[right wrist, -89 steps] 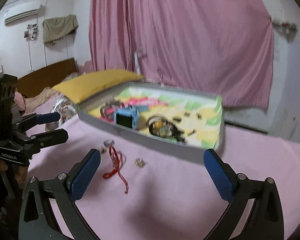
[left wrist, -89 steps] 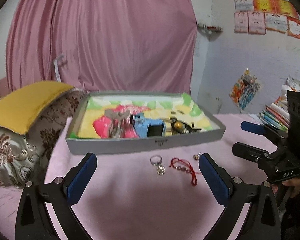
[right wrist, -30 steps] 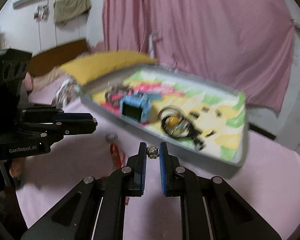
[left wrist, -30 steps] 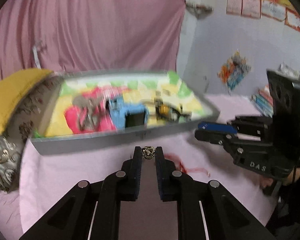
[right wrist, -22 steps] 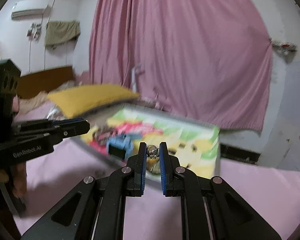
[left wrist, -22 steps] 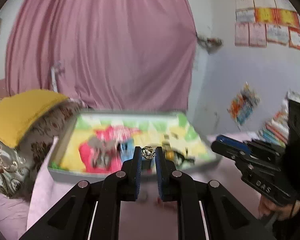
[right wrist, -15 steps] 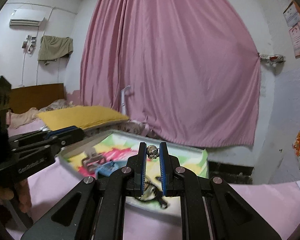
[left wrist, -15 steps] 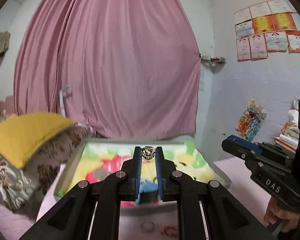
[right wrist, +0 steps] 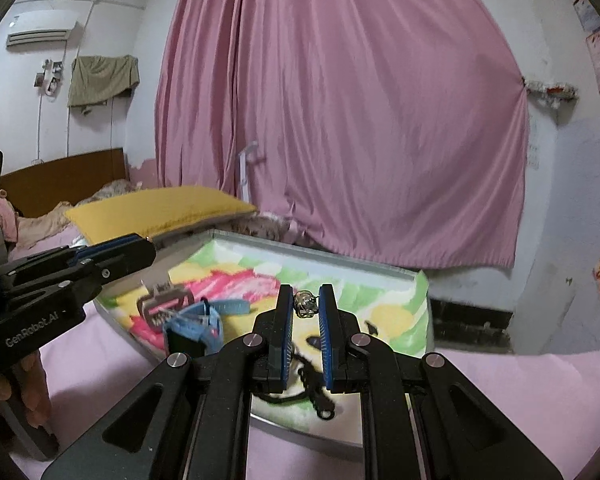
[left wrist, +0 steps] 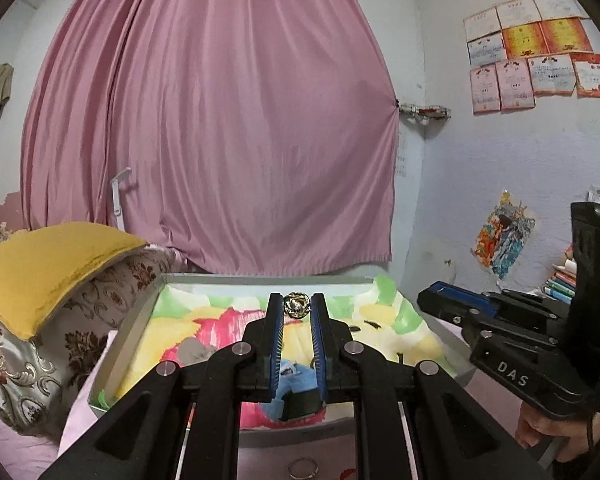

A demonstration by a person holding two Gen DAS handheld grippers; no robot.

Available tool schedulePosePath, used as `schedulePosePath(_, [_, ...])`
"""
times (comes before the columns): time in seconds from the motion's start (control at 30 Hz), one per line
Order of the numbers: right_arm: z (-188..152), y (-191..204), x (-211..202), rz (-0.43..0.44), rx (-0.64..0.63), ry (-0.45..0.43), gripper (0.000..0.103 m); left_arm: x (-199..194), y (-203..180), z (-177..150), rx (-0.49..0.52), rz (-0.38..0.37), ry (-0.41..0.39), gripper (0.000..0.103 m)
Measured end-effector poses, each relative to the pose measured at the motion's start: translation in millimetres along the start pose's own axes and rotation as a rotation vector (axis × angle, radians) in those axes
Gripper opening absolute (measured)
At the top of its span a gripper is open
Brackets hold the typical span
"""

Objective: Organize jewelry
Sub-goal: 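Carry the gold ring into the tray and open the left tool, then withdraw the left tool from the tray back to the bedspread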

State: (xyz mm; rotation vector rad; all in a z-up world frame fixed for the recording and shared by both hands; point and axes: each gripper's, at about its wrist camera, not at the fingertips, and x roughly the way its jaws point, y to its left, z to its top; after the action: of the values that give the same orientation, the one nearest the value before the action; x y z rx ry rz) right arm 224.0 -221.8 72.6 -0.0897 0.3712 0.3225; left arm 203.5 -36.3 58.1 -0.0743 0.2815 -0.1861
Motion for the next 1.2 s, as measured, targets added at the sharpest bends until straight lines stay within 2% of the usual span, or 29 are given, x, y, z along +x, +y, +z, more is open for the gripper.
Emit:
schedulePosePath(0.13, [-6,-6,15,0.024,0.033,0.076,0.011,9,0,-3,-0.004,-0.02,0.075,0.013])
schedulePosePath(0.33, [-15,-10,29,0.052,0.069,0.161,0.011,25,10,-9,-0.073,-0.072,0.197,0.013])
schedulePosePath(0.47, [-21,-13,37,0.084,0.088,0.22,0.011,33,13,-15,-0.093,-0.06,0.25,0.013])
schedulePosePath(0.77, [-29,-11,54,0.13,0.097,0.314,0.011,47,26,-22,-0.153,-0.022,0.331,0.013])
schedulePosePath(1.2, [-34,-9,63,0.144,0.105,0.362,0.011,48,29,-23,-0.164,-0.02,0.351,0.013])
